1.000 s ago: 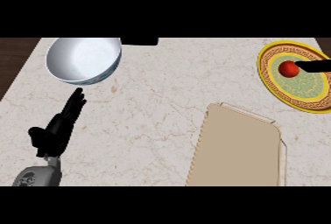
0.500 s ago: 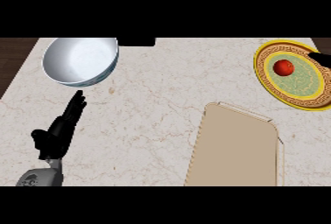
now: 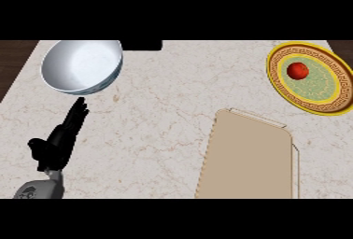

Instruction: Pick the tomato from the tray and place it in the plate

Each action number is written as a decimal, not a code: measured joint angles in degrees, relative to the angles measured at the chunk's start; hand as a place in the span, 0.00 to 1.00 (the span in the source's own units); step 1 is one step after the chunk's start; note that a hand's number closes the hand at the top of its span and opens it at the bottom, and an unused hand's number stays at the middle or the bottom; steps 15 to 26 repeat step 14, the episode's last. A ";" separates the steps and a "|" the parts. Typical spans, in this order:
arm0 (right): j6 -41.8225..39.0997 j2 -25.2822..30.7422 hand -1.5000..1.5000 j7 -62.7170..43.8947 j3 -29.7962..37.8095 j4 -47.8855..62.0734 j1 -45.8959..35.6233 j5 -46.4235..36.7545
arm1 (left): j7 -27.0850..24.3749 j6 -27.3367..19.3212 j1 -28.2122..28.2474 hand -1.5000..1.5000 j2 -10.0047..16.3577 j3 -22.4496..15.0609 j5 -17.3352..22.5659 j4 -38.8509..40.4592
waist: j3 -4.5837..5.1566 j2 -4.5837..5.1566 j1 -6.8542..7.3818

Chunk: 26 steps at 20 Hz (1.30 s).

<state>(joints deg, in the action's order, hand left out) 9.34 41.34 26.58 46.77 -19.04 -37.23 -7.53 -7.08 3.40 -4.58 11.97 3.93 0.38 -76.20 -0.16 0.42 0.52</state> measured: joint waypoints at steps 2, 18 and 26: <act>-2.59 1.26 0.00 2.93 0.47 0.97 2.52 0.85 | -0.20 0.49 0.57 0.50 0.29 0.29 0.24 -0.32 | 0.00 0.01 0.17; -12.07 5.69 0.00 13.40 -0.47 6.25 11.73 2.45 | -0.16 0.52 -0.21 0.50 -0.52 0.49 -0.37 0.14 | -0.08 0.11 0.54; -12.07 5.69 0.00 13.40 -0.47 6.25 11.73 2.45 | -0.16 0.52 -0.21 0.50 -0.52 0.49 -0.37 0.14 | -0.08 0.11 0.54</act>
